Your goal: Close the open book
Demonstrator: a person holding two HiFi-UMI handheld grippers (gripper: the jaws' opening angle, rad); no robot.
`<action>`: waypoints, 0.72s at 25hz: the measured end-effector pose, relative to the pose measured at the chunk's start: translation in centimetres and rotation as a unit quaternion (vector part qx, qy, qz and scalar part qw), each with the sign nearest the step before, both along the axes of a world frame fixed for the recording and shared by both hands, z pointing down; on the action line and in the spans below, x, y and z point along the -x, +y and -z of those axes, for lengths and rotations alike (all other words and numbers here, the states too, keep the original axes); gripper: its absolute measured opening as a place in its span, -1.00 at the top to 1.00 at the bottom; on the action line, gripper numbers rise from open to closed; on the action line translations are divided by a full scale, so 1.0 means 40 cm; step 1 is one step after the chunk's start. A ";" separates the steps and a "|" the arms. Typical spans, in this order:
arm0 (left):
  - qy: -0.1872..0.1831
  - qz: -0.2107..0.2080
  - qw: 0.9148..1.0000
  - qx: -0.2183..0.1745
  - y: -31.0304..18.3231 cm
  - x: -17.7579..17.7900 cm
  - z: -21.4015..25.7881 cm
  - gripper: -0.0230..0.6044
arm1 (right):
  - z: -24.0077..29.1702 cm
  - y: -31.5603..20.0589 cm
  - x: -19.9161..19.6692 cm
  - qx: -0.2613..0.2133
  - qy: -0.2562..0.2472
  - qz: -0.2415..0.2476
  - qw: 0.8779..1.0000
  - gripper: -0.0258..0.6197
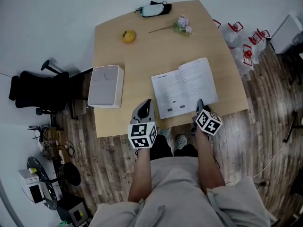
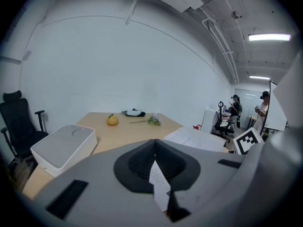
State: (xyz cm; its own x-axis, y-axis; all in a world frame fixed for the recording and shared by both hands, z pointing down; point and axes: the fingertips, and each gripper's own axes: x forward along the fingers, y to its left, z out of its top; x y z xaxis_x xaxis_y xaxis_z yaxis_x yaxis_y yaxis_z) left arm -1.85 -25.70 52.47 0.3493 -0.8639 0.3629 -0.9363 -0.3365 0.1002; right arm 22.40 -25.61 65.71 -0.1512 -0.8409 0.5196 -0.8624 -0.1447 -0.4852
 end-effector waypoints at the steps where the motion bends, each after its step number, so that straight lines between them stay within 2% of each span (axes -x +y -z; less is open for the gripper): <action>1: 0.001 0.003 1.000 -0.001 -0.002 0.002 0.003 0.86 | 0.005 0.000 0.008 -0.002 0.007 0.009 1.000 0.83; 7: 0.007 0.015 1.000 -0.001 0.018 0.004 0.002 0.86 | 0.025 0.011 0.039 -0.008 0.030 0.035 0.999 0.83; 18: 0.018 0.007 1.000 -0.008 0.065 0.014 0.018 0.86 | 0.046 0.018 0.094 -0.026 0.098 0.089 0.991 0.83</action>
